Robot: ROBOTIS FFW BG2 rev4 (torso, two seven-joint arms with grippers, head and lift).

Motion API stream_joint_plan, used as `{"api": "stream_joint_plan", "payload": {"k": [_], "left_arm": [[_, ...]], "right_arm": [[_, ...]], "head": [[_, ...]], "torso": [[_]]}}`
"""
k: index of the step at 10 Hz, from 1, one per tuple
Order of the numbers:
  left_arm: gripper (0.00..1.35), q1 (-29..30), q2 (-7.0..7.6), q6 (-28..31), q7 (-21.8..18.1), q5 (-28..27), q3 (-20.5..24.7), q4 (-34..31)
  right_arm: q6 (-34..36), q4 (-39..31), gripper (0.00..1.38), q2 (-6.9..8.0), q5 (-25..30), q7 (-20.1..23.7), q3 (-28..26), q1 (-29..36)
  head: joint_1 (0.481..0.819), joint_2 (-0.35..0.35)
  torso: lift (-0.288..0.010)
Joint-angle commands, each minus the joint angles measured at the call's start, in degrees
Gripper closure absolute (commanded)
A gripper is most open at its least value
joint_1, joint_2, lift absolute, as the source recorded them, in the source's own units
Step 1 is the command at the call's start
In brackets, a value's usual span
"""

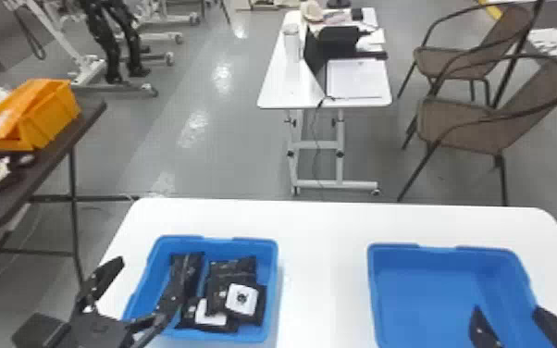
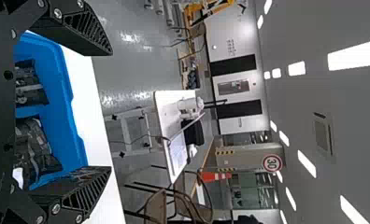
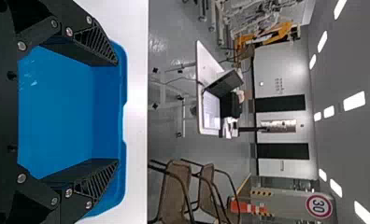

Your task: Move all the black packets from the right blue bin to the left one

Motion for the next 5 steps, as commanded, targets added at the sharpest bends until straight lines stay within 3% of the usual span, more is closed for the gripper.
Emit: {"api": "stream_joint_plan", "payload": {"k": [1,3,5], "left_arm": [[0.18,1.23,-0.15,0.66,1.49,-0.31,0.10,-1.08],[0.20,2.90,-0.15,0.30,7.64,1.71,-2.45,-1.51],[0.20,2.81,-0.15,-2.95,18.10,4.87,-8.16,-0.90]], "right_arm": [[-0.41,-0.26,0.32,0.46,2.70,1.40,-1.28,1.19],[-0.67,-0.08,0.32,0.46,3.23,1.48,-1.37,1.10],[-0.93,-0.17,0.32,0.46,5.07,0.69,-1.19,0.48]], "head": [[0.695,0.141],[0.695,0.149],[0.695,0.148]], "torso": [[0.000],[0.000],[0.000]]}}
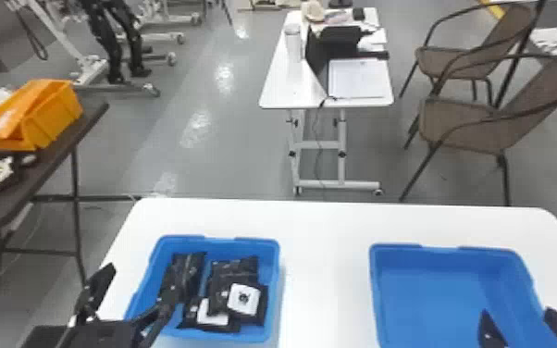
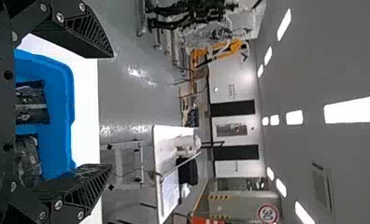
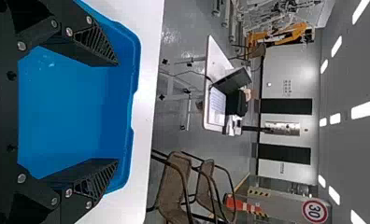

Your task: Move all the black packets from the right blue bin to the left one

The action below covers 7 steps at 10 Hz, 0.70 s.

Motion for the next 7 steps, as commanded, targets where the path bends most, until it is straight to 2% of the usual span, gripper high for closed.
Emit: {"api": "stream_joint_plan", "payload": {"k": [1,2,5,7], "left_arm": [[0.20,0.74,-0.15,-1.41,3.42,1.74,-3.61,0.47],[0.20,1.70,-0.15,-2.29,7.20,3.93,-5.54,0.91],[0.20,1.44,0.61,-1.76,7.90,5.08,-6.59,1.35],[0.20,1.53,-0.15,-1.67,7.81,5.08,-6.42,1.44]], "right_arm": [[-0.27,-0.35,0.32,0.23,1.23,-0.30,-0.01,0.14],[-0.54,-0.44,0.32,0.23,1.41,-0.57,-0.01,0.31],[-0.71,-0.96,0.32,0.23,2.55,-0.66,0.08,0.14],[-0.63,-1.31,0.32,0.23,2.99,-0.66,0.25,0.14]], "head": [[0.695,0.140],[0.695,0.124],[0.695,0.102],[0.695,0.098]], "torso": [[0.000],[0.000],[0.000],[0.000]]}}
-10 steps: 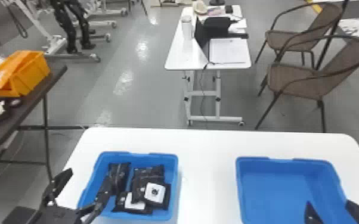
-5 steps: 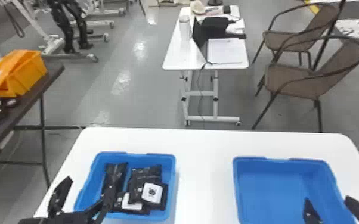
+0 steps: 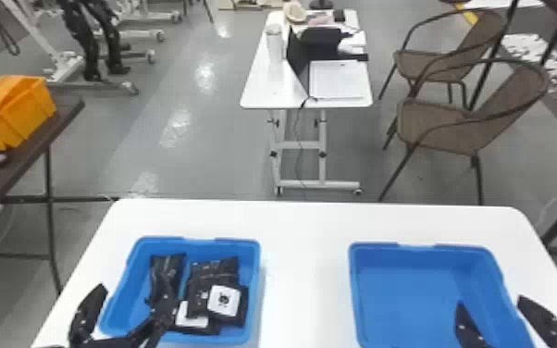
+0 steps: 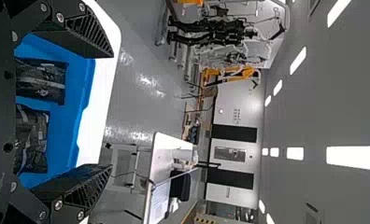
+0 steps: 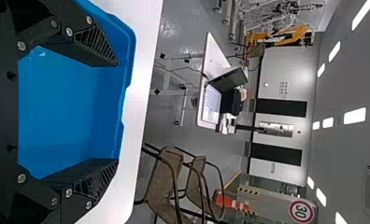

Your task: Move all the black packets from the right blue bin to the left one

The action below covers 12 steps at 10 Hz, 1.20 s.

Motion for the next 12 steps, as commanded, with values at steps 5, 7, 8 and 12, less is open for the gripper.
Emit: {"api": "stream_joint_plan", "payload": {"k": [5,7,8,12], "left_arm": [[0.20,-1.66,2.01,1.82,-3.87,1.21,0.00,0.73],[0.20,-2.62,2.28,3.05,-6.33,0.95,0.44,0.81],[0.19,-3.50,2.28,4.46,-9.06,0.33,1.06,0.73],[0.19,-4.21,0.52,5.60,-12.66,-1.16,2.46,0.55]], "right_arm": [[0.28,0.71,0.32,0.23,-1.78,0.08,0.55,-0.60],[0.28,0.80,0.32,0.23,-1.96,0.35,0.63,-0.78],[0.28,0.98,0.32,0.23,-1.96,0.78,0.72,-1.04],[0.63,1.24,0.32,0.23,-2.31,1.31,0.72,-1.39]], "head": [[0.695,0.091],[0.695,0.087],[0.695,0.082],[0.695,0.069]], "torso": [[0.000],[0.000],[0.000],[0.000]]}}
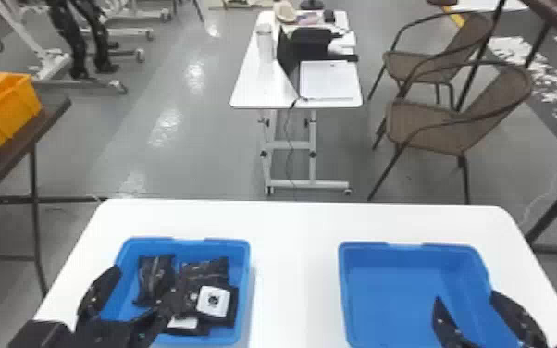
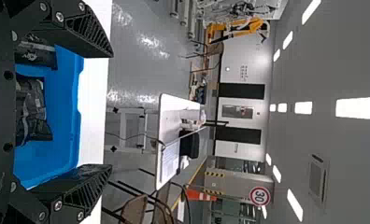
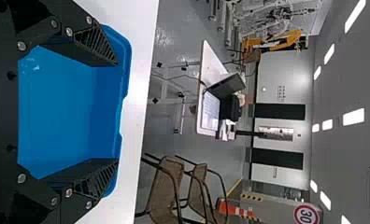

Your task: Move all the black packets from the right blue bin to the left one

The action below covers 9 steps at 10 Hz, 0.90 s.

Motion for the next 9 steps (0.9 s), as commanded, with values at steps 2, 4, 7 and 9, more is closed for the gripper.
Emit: {"api": "stream_joint_plan", "payload": {"k": [2,4,7,9], "left_arm": [[0.20,0.01,-1.18,-0.43,-0.31,-0.56,0.67,-0.10],[0.20,-0.07,-1.18,-0.52,-0.40,-0.65,0.67,-0.10],[0.20,-0.16,-1.18,-0.43,-0.58,-0.65,0.67,-0.10],[0.20,-0.16,-1.18,-0.43,-0.58,-0.73,0.67,-0.10]], "right_arm": [[0.01,0.04,0.33,0.23,-0.05,0.00,0.00,-0.09],[0.01,0.04,0.33,0.23,-0.05,0.00,0.09,-0.09],[0.01,0.22,0.33,0.23,-0.14,0.00,0.09,-0.27],[0.01,0.22,0.33,0.23,-0.23,0.09,0.09,-0.27]], "head": [[0.695,0.072],[0.695,0.075],[0.695,0.076],[0.695,0.075]], "torso": [[0.000],[0.000],[0.000],[0.000]]}}
